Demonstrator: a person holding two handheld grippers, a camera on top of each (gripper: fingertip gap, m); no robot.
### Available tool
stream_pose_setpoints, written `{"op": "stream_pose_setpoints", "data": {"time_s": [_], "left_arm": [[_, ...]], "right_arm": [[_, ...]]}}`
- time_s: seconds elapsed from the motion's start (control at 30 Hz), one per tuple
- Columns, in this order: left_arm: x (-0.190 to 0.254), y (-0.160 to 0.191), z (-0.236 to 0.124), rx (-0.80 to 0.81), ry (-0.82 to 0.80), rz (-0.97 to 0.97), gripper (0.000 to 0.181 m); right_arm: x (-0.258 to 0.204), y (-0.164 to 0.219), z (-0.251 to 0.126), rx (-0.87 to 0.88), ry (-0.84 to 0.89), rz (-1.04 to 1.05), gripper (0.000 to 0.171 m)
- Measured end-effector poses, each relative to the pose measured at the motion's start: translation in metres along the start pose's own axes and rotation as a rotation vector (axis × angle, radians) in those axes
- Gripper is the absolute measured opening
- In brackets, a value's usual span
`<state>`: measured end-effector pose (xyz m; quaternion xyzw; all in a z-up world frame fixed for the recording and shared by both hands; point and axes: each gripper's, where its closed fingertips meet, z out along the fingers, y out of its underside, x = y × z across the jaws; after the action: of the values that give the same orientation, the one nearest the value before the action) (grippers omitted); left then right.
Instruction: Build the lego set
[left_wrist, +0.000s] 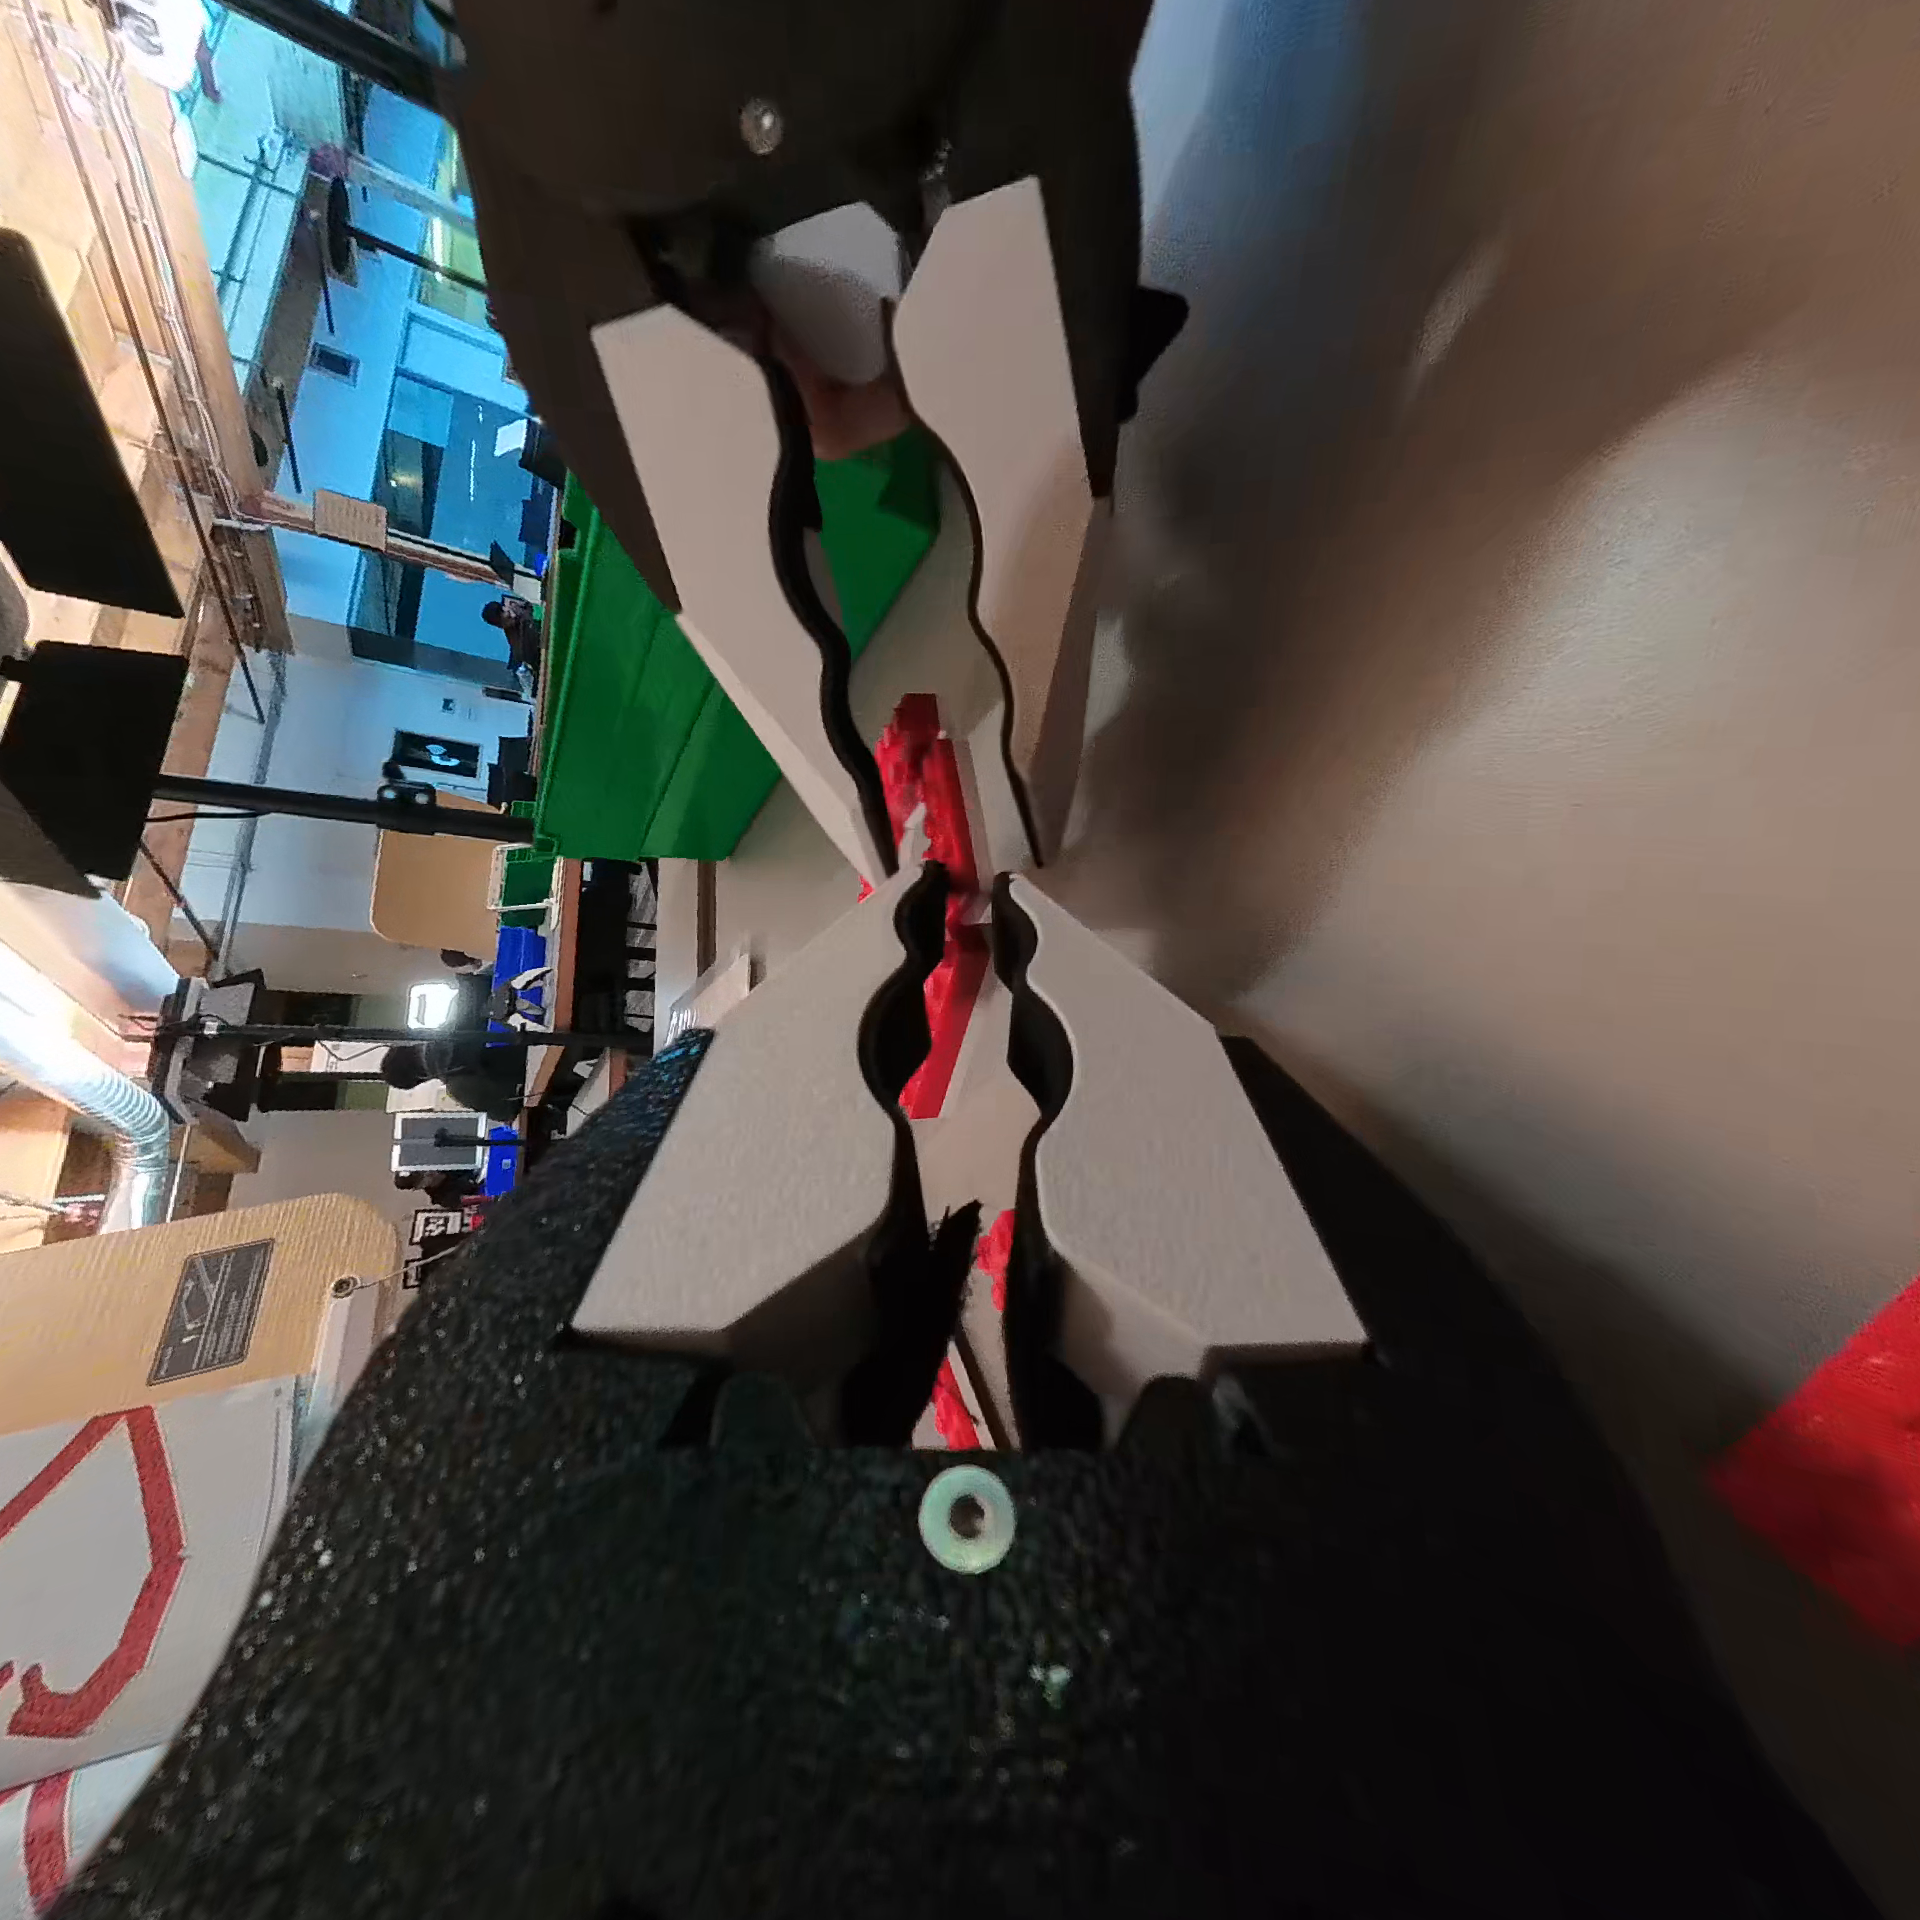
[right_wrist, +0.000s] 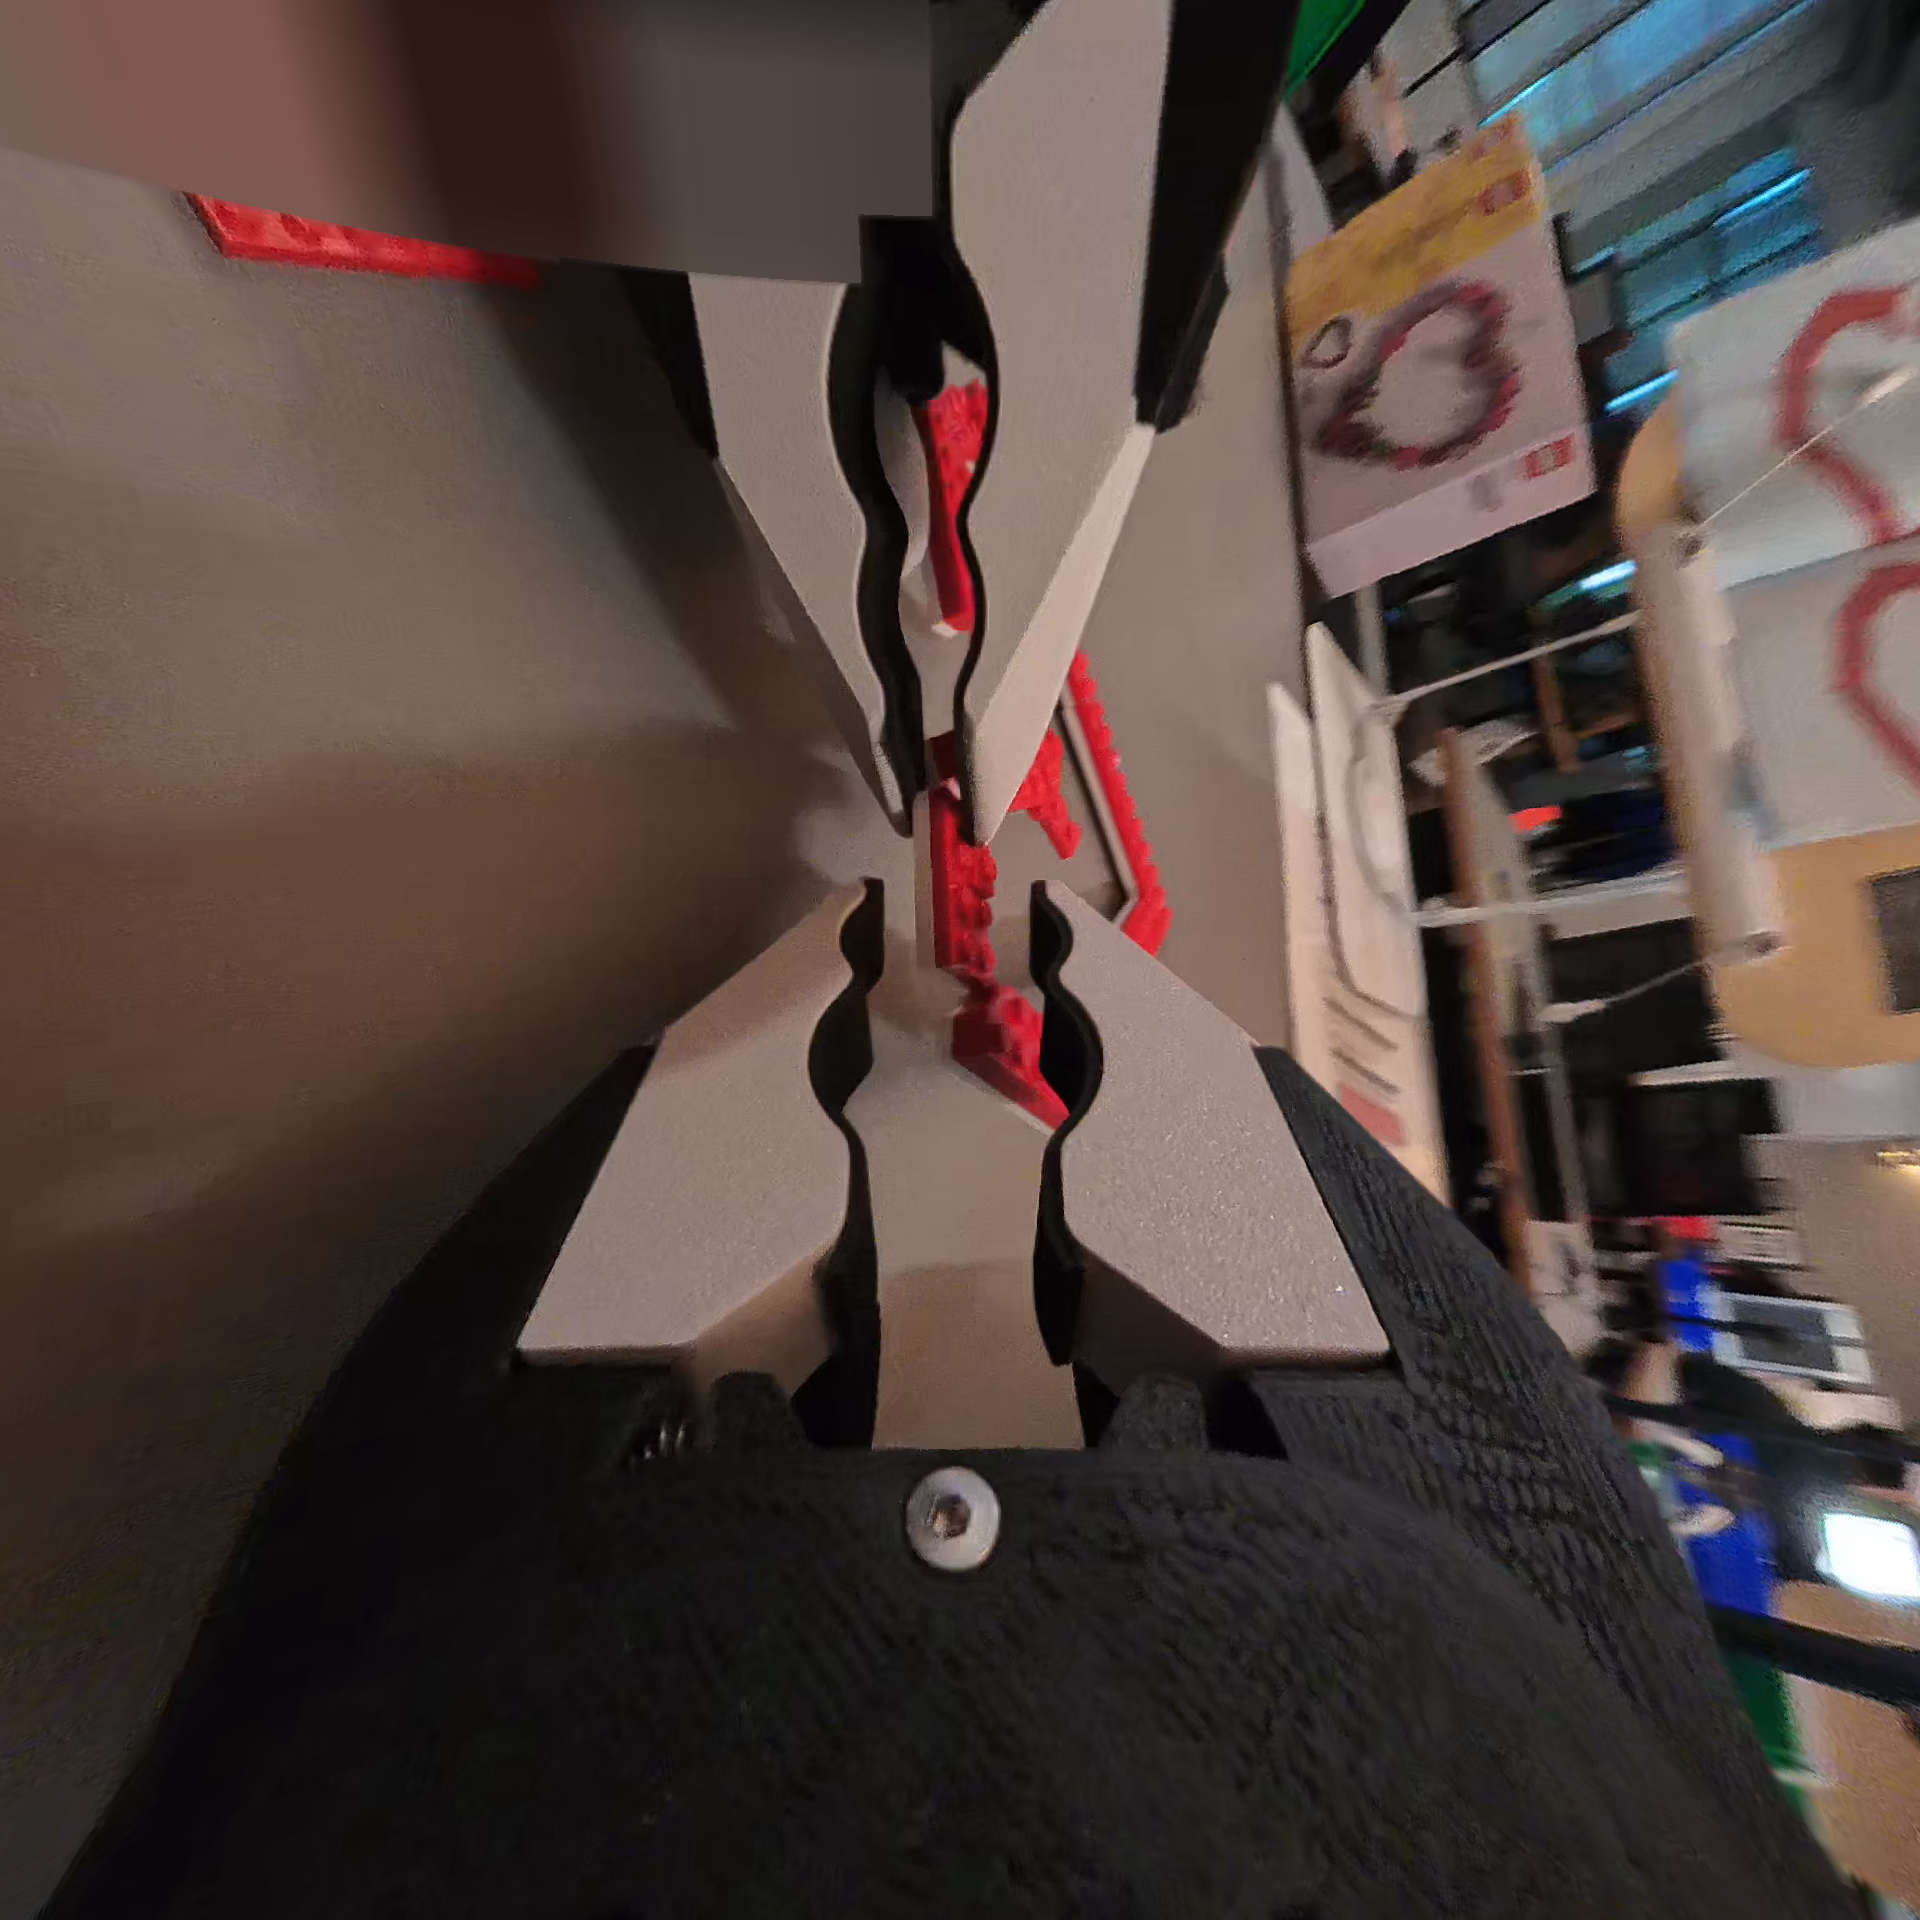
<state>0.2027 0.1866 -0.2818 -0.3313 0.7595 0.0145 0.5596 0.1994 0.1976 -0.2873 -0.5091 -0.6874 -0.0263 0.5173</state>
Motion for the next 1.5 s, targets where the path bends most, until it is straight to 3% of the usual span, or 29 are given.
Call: {"op": "stream_pose_setpoints", "data": {"time_s": [0.17,0.57,0.77,0.83,0.93,1.07,1.37,1.4,1.5], "left_arm": [[-0.001,0.001,0.0,0.004,0.005,-0.02,0.007],[0.007,0.003,0.0,0.02,0.007,-0.031,0.008],[0.009,0.014,0.001,-0.039,0.042,-0.087,0.038],[0.007,0.014,0.002,-0.035,0.041,-0.094,0.033],[0.002,0.01,0.003,-0.028,-0.012,-0.017,0.012],[0.004,0.012,0.006,-0.064,-0.03,0.045,0.01],[0.007,0.014,0.007,-0.061,-0.03,-0.025,0.01],[0.007,0.014,0.003,-0.051,-0.023,-0.061,0.013],[-0.003,0.017,-0.018,-0.053,0.026,-0.243,0.063]], "right_arm": [[0.002,-0.005,0.001,-0.022,0.07,-0.146,0.012],[-0.007,-0.001,0.005,-0.083,-0.044,-0.034,0.007],[-0.006,0.0,0.004,-0.074,-0.044,-0.007,0.007],[-0.005,0.0,0.004,-0.069,-0.037,-0.012,0.007],[-0.004,-0.001,0.004,-0.063,-0.027,-0.018,0.007],[-0.004,0.002,0.005,-0.079,-0.021,-0.041,0.007],[-0.007,0.003,0.008,-0.082,-0.004,-0.097,0.008],[-0.005,0.002,0.007,-0.068,0.015,-0.111,0.008],[-0.009,0.006,0.007,-0.062,0.019,-0.171,0.009]]}}
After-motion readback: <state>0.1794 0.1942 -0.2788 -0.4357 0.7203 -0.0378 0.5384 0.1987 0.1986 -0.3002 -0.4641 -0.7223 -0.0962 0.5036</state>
